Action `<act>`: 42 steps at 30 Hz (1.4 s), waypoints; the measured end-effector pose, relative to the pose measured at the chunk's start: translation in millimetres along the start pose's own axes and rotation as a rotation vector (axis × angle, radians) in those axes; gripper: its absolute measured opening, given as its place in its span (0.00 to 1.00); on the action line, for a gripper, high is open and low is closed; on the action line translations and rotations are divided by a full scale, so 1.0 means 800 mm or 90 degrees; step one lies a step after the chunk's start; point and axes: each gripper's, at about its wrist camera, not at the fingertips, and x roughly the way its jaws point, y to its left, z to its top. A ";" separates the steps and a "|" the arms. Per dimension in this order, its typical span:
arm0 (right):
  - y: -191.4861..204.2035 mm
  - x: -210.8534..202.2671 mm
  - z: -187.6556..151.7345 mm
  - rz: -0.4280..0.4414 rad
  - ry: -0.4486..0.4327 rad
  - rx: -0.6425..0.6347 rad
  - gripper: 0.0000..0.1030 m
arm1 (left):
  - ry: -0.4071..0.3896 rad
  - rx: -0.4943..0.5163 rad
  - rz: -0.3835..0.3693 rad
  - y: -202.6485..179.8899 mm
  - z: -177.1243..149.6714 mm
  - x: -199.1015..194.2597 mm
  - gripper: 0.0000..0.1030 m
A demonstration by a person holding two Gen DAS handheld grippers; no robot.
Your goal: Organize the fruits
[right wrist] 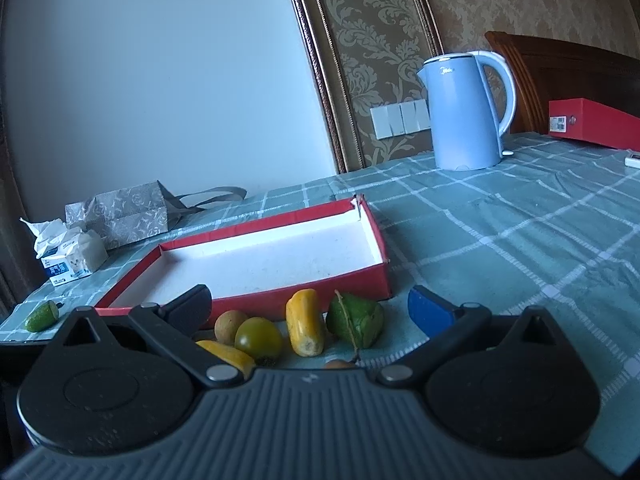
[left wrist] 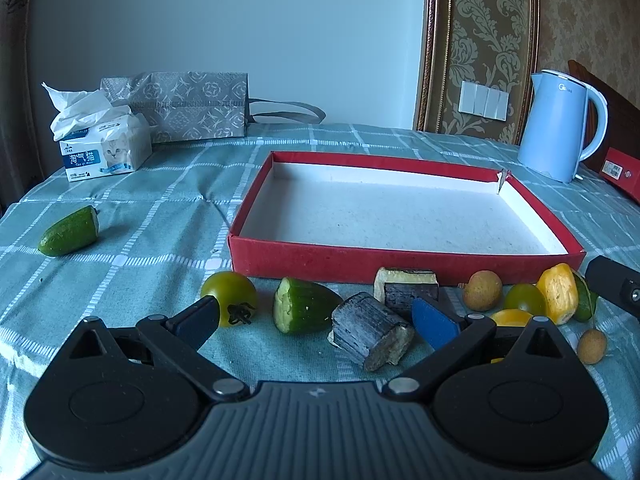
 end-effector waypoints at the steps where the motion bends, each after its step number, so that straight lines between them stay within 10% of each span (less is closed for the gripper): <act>1: 0.001 0.001 0.000 -0.001 0.002 -0.003 1.00 | 0.000 0.000 0.000 0.000 0.000 0.000 1.00; 42: -0.006 0.013 0.000 -0.005 0.045 0.024 1.00 | 0.012 0.013 -0.001 -0.004 0.000 0.003 1.00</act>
